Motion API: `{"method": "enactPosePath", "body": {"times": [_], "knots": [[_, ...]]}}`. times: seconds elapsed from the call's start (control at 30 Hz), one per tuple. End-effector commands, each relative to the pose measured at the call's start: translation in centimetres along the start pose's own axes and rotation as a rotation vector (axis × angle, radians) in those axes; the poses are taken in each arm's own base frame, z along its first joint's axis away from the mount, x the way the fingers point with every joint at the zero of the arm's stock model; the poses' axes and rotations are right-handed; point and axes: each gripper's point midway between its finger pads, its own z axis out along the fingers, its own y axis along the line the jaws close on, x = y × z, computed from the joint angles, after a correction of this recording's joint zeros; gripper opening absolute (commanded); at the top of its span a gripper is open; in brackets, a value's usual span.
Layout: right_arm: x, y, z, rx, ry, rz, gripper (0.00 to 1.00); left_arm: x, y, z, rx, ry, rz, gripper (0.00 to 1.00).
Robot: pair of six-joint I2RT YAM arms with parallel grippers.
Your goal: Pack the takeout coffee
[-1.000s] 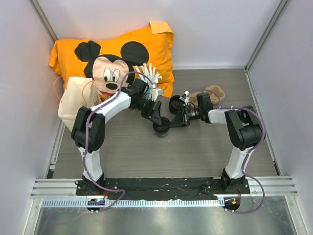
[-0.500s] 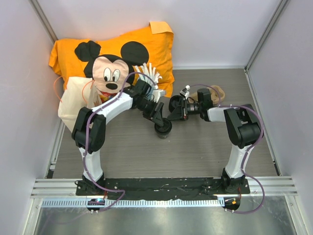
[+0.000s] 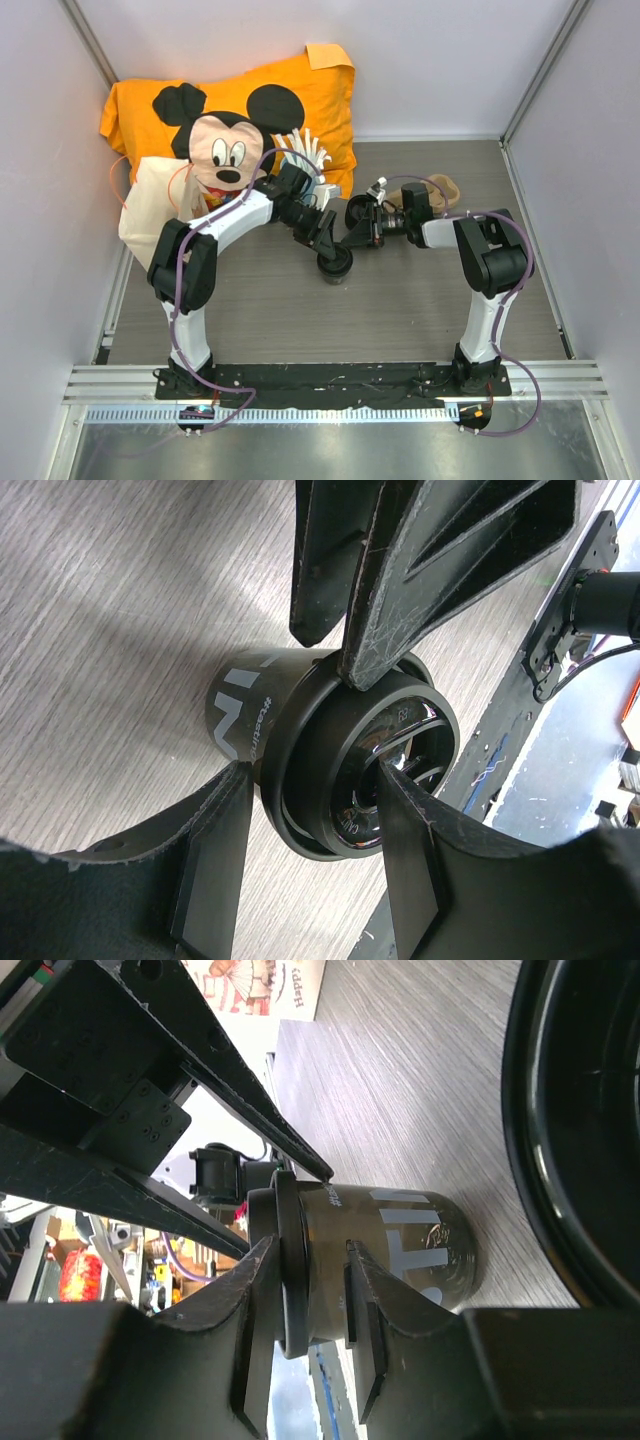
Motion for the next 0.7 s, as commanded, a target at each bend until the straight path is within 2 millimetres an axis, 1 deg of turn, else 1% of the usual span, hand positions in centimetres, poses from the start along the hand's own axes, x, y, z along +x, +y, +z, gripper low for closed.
{"method": "enactPosePath", "body": {"times": [0.0,0.03,0.07,0.13,0.23,0.27,0.33,0.37,0.4,0.43,0.53,0.67], "knots": [[1.0,1.2,-0.4,-0.009,0.076,-0.029,0.36,4.9,5.3,1.8,-0.208,0.161,-0.006,0.54],[1.2,1.0,-0.5,-0.006,0.087,-0.079,0.36,5.0,5.3,1.9,-0.207,0.163,-0.005,0.54],[0.8,1.2,-0.7,-0.006,0.091,-0.091,0.36,4.9,5.4,1.8,-0.211,0.161,-0.003,0.54],[1.3,1.1,-1.0,-0.004,0.11,-0.066,0.36,4.9,5.3,1.7,-0.212,0.162,-0.002,0.54],[1.6,1.5,-1.3,-0.015,0.122,-0.063,0.35,4.9,5.3,1.8,-0.21,0.161,-0.003,0.54],[1.5,1.4,-1.3,-0.015,0.125,-0.089,0.35,4.9,5.3,1.8,-0.211,0.161,-0.003,0.54],[2.1,1.4,-1.5,-0.01,0.146,-0.068,0.35,4.9,5.4,1.8,-0.211,0.162,-0.006,0.54],[2.0,1.5,-1.5,-0.012,0.152,-0.074,0.35,4.9,5.4,1.8,-0.212,0.162,-0.003,0.54],[2.2,1.2,-1.6,-0.011,0.159,-0.094,0.34,5.0,5.4,1.8,-0.212,0.164,-0.006,0.54],[2.7,1.0,-1.6,-0.005,0.174,-0.069,0.34,4.9,5.4,1.7,-0.214,0.161,-0.004,0.54],[3.0,1.0,-1.8,-0.004,0.19,-0.075,0.33,4.8,5.4,1.8,-0.217,0.161,-0.005,0.54],[3.4,0.8,-1.8,0.001,0.2,-0.078,0.29,5.0,5.7,1.7,-0.229,0.166,-0.009,0.54]]}}
